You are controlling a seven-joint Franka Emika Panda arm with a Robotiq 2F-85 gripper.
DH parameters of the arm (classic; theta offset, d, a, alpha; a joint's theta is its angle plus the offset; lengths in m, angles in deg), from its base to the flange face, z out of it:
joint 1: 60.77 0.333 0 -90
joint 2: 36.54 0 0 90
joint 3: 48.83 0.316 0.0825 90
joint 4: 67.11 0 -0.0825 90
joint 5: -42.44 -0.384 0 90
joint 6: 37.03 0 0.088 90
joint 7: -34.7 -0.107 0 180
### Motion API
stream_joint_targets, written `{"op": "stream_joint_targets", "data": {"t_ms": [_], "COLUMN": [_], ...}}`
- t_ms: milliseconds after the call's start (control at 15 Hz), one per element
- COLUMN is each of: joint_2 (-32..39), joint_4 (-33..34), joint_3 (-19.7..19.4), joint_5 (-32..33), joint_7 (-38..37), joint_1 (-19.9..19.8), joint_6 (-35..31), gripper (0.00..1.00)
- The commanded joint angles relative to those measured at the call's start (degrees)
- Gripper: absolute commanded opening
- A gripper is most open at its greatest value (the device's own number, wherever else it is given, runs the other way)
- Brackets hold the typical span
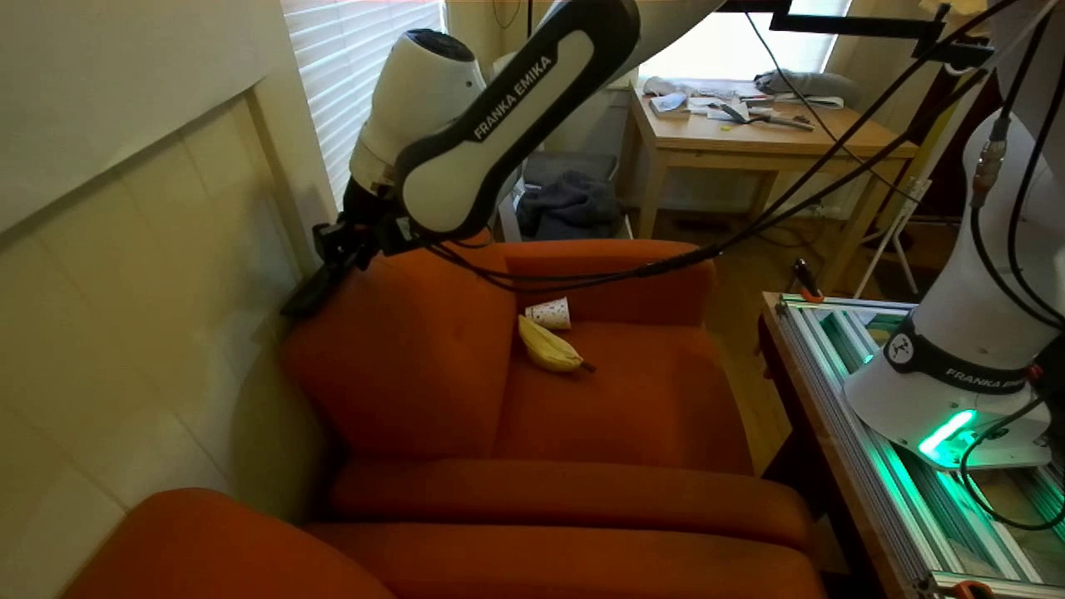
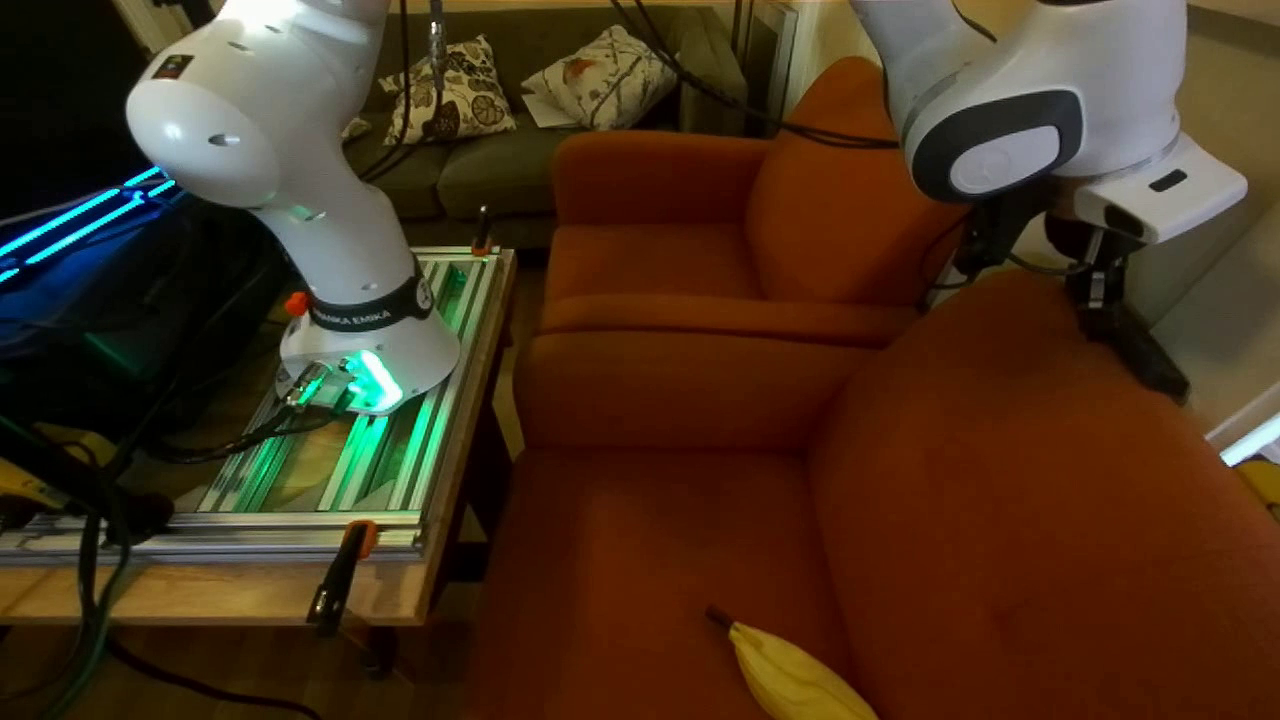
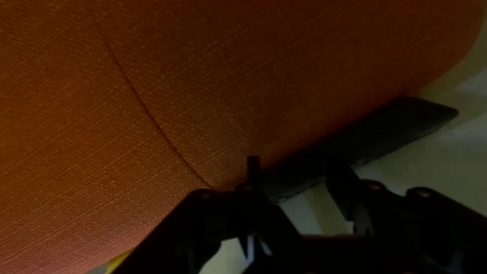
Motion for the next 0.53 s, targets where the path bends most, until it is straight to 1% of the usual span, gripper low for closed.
{"op": "stream_joint_targets", "data": {"t_ms": [0, 67, 200, 467], "joint_2": [1.4, 1.4, 1.5, 1.7], "joint_4": [1.6, 1.7, 2.0, 2.8], "joint_3": [0.4, 0.5, 0.9, 1.9], "joint_5": [-2.0, -2.2, -2.4, -2.5], "joint_7": [1.8, 2.0, 2.6, 4.8], "joint_1": [-0.5, -0.7, -1.3, -2.7], "joint_6": [-2.3, -2.8, -3.4, -3.6], "gripper": [0.80, 0.88, 1.00, 1.00]}}
